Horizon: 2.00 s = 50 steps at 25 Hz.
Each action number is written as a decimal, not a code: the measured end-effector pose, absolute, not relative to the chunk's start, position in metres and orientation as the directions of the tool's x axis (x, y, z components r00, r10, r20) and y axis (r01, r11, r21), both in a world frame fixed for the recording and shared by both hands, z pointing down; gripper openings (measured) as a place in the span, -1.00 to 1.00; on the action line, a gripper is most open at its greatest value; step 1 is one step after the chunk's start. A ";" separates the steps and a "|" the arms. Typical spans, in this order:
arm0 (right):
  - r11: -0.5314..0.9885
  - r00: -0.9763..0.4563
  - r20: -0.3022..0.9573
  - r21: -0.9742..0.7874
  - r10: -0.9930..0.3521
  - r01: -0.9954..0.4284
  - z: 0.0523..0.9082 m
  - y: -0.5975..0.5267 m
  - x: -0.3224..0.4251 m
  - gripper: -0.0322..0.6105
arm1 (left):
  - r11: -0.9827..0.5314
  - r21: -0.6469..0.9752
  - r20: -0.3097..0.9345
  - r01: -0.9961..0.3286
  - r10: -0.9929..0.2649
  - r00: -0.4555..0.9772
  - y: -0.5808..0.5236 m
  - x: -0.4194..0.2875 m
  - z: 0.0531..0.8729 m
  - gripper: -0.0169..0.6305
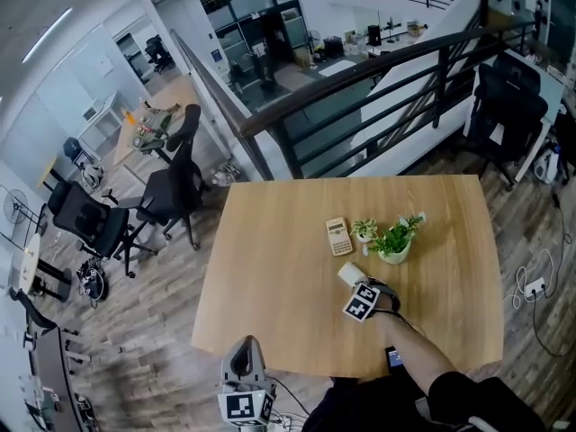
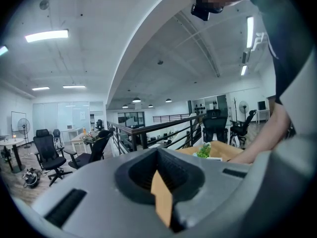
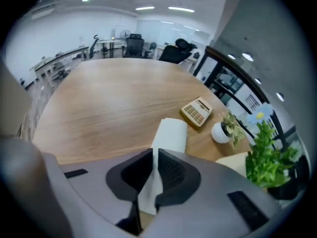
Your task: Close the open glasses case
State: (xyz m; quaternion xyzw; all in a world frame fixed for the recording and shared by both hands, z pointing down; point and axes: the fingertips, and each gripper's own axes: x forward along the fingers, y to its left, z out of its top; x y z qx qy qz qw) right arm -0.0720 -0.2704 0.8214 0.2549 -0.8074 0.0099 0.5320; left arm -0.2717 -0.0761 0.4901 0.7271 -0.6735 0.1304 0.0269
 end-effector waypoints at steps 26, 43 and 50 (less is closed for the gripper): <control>0.682 -0.740 0.312 -0.290 -0.596 -0.671 0.620 -0.228 0.014 -0.85 | -0.105 -0.145 0.141 -0.984 -0.986 0.084 -0.098 -0.268 0.474 -0.95; 0.457 -0.459 -0.046 0.043 -0.887 -0.889 0.453 -0.149 0.106 -0.86 | -0.085 -0.159 0.157 -0.984 -0.986 0.060 -0.100 -0.262 0.481 -0.95; 0.457 -0.458 -0.025 0.052 -0.888 -0.888 0.455 -0.149 0.107 -0.86 | -0.094 -0.161 0.156 -0.983 -0.985 0.068 -0.097 -0.259 0.481 -0.95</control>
